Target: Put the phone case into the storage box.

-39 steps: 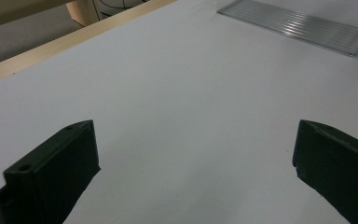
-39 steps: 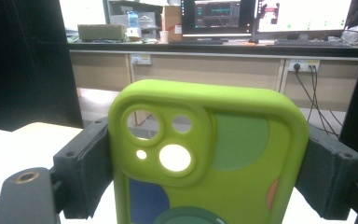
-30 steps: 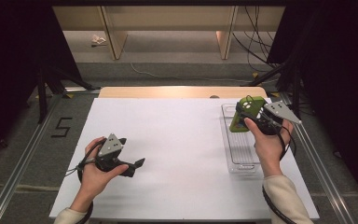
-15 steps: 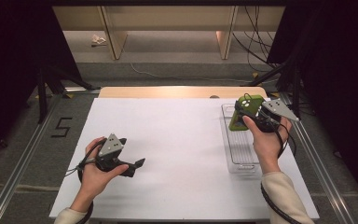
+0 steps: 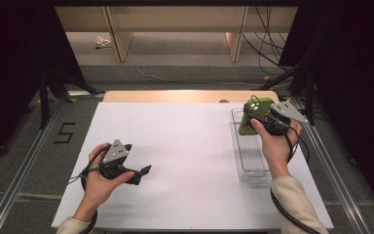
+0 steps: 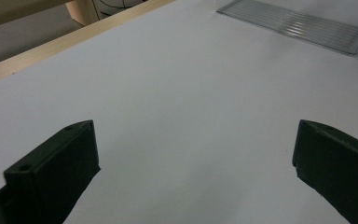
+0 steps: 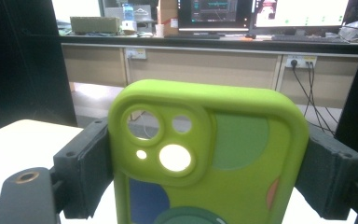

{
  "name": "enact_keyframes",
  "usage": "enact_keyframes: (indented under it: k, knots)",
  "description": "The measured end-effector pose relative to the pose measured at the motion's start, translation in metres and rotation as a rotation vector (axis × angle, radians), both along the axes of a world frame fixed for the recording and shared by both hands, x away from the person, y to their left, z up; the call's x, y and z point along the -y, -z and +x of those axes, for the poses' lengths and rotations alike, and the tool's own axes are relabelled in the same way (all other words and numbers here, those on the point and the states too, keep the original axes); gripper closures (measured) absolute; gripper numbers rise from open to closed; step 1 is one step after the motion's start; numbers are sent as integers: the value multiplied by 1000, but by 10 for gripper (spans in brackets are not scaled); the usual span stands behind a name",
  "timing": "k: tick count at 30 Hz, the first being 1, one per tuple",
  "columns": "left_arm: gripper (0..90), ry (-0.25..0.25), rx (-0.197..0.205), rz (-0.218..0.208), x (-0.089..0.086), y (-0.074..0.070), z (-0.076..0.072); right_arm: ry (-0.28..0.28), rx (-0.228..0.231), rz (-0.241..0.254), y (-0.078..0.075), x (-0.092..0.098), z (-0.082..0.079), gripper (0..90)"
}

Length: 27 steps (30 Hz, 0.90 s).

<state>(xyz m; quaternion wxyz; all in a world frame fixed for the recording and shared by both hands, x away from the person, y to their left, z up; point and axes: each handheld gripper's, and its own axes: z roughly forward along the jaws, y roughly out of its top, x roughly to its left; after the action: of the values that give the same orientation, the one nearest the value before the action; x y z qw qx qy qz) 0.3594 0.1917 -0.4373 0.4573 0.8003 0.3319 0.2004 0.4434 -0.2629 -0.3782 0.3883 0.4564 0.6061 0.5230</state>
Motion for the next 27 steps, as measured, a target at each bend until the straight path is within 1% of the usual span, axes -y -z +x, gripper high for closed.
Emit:
enact_keyframes:
  k: [12, 27]
  knots:
    - [0, 0, 1, -1, 0, 0, 0, 9, -20, -2, 3, 1, 8, 166]
    - [0, 3, 2, -2, 0, 0, 0, 15, -30, -5, 3, 0, 16, 166]
